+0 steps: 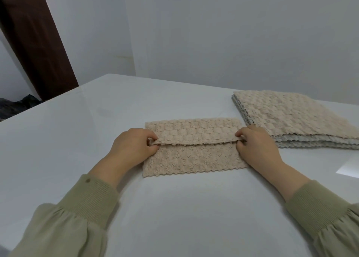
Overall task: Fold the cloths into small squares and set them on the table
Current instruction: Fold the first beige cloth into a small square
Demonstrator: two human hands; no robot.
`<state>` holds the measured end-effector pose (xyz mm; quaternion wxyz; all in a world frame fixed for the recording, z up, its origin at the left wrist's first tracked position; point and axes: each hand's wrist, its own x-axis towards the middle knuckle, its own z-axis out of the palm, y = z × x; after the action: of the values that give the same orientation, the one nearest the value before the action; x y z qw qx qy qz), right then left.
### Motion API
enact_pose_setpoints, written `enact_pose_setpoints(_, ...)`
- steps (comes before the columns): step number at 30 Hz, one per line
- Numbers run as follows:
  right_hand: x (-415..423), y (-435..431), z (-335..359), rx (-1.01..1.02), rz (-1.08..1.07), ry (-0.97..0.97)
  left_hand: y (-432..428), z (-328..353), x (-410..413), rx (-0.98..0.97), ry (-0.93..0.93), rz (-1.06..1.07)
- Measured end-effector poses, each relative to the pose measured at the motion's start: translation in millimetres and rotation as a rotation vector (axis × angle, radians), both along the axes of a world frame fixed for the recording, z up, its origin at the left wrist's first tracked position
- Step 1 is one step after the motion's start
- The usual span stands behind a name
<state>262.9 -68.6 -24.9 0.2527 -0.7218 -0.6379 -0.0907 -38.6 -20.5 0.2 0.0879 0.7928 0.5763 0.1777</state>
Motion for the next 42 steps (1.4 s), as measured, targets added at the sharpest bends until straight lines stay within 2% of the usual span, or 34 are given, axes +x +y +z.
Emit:
enact_pose_setpoints(3,1.1,4.3,-1.7,0.023,0.002,0.010,4.6,-2.8,3.7,0.052,0.002,0.040)
enact_pose_setpoints(7,1.3,9.0,-2.0,0.060,0.004,0.034,12.2,-6.9,8.5,0.146,-0.095,0.134)
enact_pose_setpoints(11,-1.8,-3.0,12.1,0.465,0.018,0.056,1.9,-2.9,6.3,0.326,-0.203,0.178)
enact_pose_setpoints(13,0.9,-12.2,11.4,0.489,0.038,0.014,-4.8,-3.4,1.1,0.412,-0.260,0.107)
enact_pose_setpoints(14,4.4,-15.6,8.7,0.422,0.035,-0.018,-7.8,-4.4,-1.8,0.401,-0.254,0.055)
enact_pose_setpoints(17,15.0,-26.1,-0.7,0.133,0.031,-0.027,-17.1,-10.6,-10.5,0.201,-0.148,-0.076)
enact_pose_setpoints(18,17.3,-29.4,-2.3,0.101,0.052,-0.014,-20.2,-12.4,-12.5,0.158,-0.116,-0.119)
enact_pose_setpoints(22,17.5,-38.3,-4.3,0.123,0.116,-0.042,-27.8,-14.0,-11.6,0.129,-0.107,-0.199)
enact_pose_setpoints(27,20.4,-34.6,-6.0,0.045,0.046,0.025,-26.1,-13.9,-11.0,0.213,-0.121,-0.061)
enact_pose_setpoints(29,20.4,-34.6,-3.4,0.086,0.041,0.061,-26.4,-12.3,-12.0,0.218,-0.131,0.007)
enact_pose_setpoints(33,14.2,-44.1,7.4,0.370,0.070,0.055,-31.4,-7.5,-13.4,0.139,-0.300,0.096)
enact_pose_setpoints(35,13.6,-48.8,8.3,0.330,0.102,0.004,-33.0,-7.0,-16.7,0.093,-0.367,0.106)
enact_pose_setpoints(38,11.7,-54.7,6.8,0.059,0.061,0.042,-34.6,-5.9,-19.3,0.010,-0.412,0.085)
enact_pose_setpoints(39,11.8,-55.7,7.1,0.048,0.044,0.060,-35.2,-4.6,-18.8,-0.022,-0.449,0.087)
enact_pose_setpoints(42,10.1,-59.4,10.5,0.200,0.007,0.147,-37.2,0.7,-17.2,-0.110,-0.651,0.105)
